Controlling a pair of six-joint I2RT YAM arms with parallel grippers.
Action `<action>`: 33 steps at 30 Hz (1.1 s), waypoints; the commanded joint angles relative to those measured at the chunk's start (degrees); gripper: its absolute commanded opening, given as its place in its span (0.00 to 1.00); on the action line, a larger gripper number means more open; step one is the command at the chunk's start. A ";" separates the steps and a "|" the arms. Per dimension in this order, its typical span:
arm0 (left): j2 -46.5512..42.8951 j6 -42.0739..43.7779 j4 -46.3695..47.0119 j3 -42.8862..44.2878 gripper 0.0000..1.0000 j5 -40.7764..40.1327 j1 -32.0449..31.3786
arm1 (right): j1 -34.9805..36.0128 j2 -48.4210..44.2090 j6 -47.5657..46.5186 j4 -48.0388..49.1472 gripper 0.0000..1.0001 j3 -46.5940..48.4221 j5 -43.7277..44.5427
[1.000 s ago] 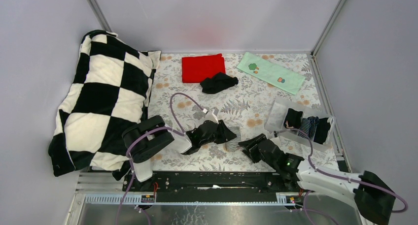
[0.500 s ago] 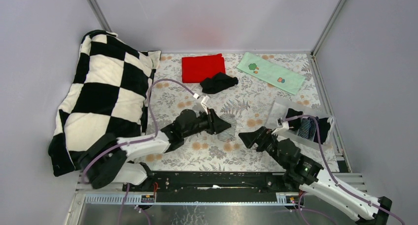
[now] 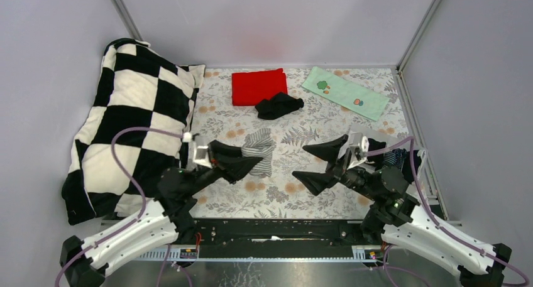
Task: Roll the underwear
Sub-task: Pick up the underwear from the center of the board, then place the underwear in the storage box.
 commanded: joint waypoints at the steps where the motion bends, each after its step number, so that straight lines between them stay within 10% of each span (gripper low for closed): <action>1: -5.70 10.66 7.34 -1.63 0.00 2.69 0.21 | -0.01 6.52 -15.66 8.65 1.00 4.35 -12.42; 10: -6.78 18.12 11.29 1.80 0.00 20.90 0.23 | 0.03 18.09 -27.30 17.87 1.00 13.29 -25.58; 20: -6.99 23.25 9.31 4.19 0.00 19.20 0.20 | 0.61 25.98 -14.77 31.38 1.00 15.05 -26.48; 33: -4.06 24.70 9.17 7.16 0.00 21.69 0.19 | 1.91 28.94 -18.45 24.37 1.00 19.21 -36.42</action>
